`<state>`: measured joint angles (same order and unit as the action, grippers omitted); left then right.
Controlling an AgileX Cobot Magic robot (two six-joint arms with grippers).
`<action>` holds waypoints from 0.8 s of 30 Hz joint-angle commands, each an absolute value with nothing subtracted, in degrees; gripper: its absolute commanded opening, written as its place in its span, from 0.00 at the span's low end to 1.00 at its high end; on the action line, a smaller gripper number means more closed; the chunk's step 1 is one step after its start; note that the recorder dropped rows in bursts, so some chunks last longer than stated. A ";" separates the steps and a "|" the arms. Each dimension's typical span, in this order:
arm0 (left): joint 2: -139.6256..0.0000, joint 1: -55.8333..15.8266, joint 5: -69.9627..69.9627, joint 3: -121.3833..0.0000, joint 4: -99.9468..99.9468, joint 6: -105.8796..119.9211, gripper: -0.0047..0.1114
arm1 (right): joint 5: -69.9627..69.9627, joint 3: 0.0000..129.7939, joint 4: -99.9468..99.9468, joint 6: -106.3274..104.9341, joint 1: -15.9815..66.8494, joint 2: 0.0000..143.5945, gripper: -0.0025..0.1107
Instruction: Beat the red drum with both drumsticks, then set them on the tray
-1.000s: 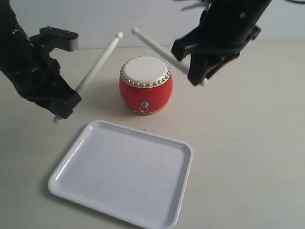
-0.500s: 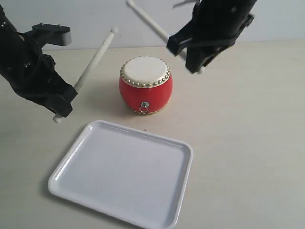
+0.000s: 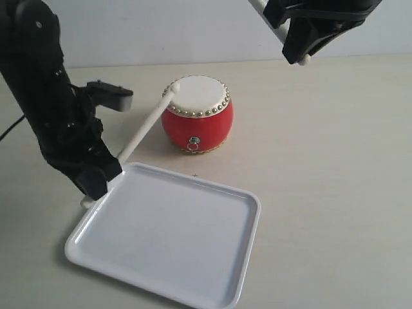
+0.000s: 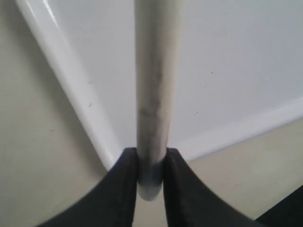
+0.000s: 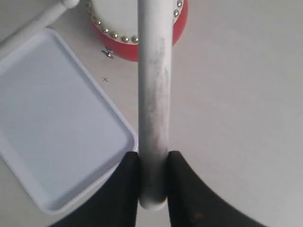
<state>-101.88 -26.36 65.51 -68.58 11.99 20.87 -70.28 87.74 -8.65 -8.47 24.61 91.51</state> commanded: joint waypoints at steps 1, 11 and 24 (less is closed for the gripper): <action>-94.63 -24.49 64.60 -69.06 12.05 20.52 0.04 | -69.96 80.13 -12.16 -10.81 24.35 96.84 0.02; -94.16 -22.57 61.72 -70.35 14.09 20.80 0.04 | -69.96 82.29 -9.01 -11.23 24.35 93.58 0.02; -109.70 -25.87 69.96 -79.47 14.36 22.07 0.04 | -69.96 84.36 -9.66 -10.23 24.35 88.15 0.02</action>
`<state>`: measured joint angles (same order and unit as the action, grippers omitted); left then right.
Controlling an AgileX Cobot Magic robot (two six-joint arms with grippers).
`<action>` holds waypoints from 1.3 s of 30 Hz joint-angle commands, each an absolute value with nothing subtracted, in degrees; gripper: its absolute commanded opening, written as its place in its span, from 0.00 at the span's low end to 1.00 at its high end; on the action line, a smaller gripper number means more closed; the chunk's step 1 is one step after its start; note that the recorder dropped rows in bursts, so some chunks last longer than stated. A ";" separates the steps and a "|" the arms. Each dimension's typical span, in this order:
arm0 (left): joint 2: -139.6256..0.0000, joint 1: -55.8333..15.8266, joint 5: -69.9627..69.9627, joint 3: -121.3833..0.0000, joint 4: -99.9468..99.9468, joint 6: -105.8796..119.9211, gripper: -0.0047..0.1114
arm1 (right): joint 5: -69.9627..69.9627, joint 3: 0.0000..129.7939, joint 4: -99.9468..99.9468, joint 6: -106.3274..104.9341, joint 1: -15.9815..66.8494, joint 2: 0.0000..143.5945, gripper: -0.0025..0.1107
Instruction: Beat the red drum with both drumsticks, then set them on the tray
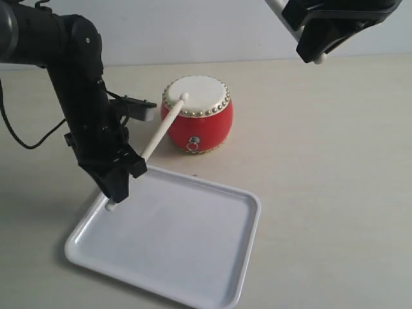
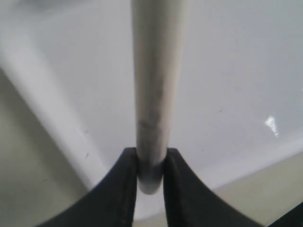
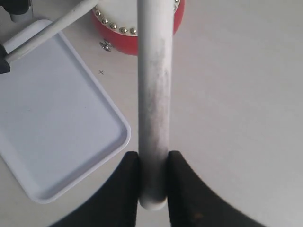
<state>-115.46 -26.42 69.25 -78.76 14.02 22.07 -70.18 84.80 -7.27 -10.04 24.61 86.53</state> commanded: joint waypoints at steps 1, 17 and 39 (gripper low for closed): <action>-108.18 -25.74 69.96 -79.47 14.36 22.07 0.04 | -69.96 83.82 -11.19 -10.98 24.35 89.10 0.02; -98.28 -25.61 67.89 -79.47 13.76 21.82 0.04 | -69.96 79.37 -12.14 -15.86 24.21 101.15 0.02; -109.11 -25.62 69.96 -79.47 16.17 23.86 0.04 | -69.96 83.12 -10.32 -12.40 24.21 79.46 0.02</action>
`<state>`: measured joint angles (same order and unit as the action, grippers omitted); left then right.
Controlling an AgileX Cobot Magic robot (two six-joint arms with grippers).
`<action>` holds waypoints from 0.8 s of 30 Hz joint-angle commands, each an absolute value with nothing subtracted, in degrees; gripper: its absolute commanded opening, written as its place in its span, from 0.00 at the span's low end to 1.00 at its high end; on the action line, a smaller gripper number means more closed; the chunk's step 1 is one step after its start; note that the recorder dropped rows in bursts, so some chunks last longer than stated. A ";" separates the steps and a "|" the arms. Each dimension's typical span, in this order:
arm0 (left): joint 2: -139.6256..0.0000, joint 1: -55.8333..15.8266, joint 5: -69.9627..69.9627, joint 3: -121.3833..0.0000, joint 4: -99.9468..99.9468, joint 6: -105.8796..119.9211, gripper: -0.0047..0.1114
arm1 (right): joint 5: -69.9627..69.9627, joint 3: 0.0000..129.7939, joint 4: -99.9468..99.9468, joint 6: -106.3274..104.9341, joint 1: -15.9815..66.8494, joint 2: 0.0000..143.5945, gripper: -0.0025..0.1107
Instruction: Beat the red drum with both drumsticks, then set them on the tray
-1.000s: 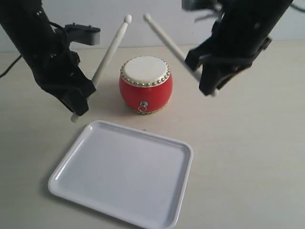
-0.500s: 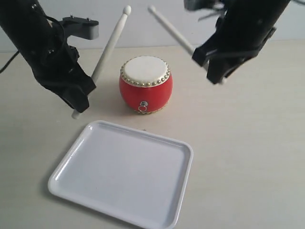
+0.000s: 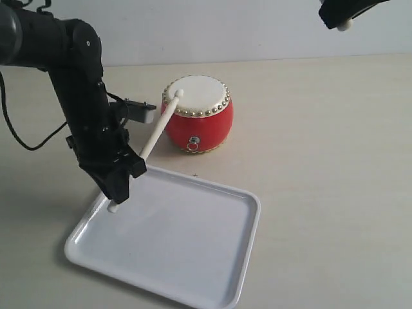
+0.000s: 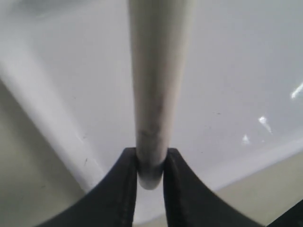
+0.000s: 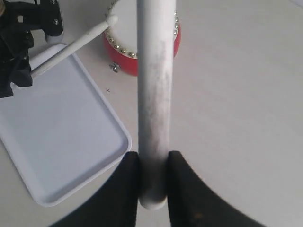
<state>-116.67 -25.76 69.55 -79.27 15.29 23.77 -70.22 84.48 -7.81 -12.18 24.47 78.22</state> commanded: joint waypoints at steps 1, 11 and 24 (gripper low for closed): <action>-106.48 -25.62 69.96 -79.47 16.07 23.75 0.04 | -69.96 82.32 -11.90 -13.28 24.34 80.23 0.02; -76.48 -12.85 53.76 -62.52 20.49 21.84 0.04 | -69.96 71.04 -14.26 -19.85 27.88 88.77 0.02; -61.37 -9.68 43.15 -46.80 23.35 20.62 0.04 | -64.84 70.25 0.62 -23.50 44.30 109.36 0.02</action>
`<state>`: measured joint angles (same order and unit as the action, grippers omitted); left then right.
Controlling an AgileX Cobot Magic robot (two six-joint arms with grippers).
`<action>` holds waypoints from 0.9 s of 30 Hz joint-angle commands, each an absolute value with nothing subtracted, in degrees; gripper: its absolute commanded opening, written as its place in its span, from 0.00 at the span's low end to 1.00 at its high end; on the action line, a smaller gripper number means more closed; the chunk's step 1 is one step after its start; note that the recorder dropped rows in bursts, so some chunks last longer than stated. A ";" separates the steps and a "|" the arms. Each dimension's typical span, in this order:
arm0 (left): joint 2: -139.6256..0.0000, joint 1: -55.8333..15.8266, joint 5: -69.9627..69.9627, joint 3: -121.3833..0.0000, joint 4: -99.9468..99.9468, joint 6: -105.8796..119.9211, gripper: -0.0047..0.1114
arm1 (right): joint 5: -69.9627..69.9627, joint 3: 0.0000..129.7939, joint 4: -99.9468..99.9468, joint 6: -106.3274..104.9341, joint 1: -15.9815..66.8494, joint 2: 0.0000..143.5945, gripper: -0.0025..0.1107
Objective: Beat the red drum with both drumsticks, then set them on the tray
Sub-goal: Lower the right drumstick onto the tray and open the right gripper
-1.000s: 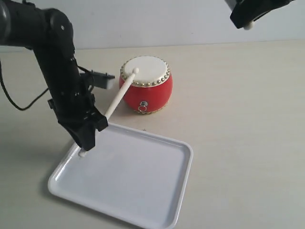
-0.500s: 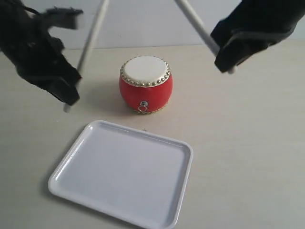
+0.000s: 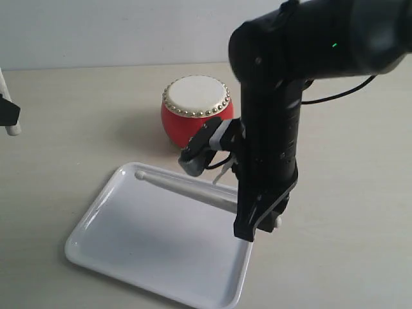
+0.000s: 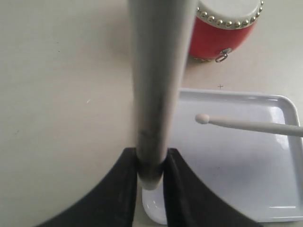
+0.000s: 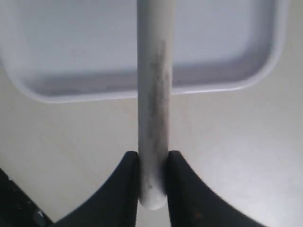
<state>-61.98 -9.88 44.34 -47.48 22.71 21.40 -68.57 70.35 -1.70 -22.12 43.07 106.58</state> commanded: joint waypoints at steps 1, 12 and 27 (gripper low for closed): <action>-61.37 -9.68 43.12 -46.80 23.72 20.62 0.04 | -62.85 70.25 1.07 -23.91 44.67 109.95 0.02; -61.37 -9.68 42.37 -46.69 24.60 20.62 0.04 | -54.08 70.25 0.38 -25.42 44.68 113.30 0.02; -61.37 -9.68 42.72 -46.70 24.60 20.62 0.04 | -53.86 70.25 0.00 -25.23 44.68 114.23 0.21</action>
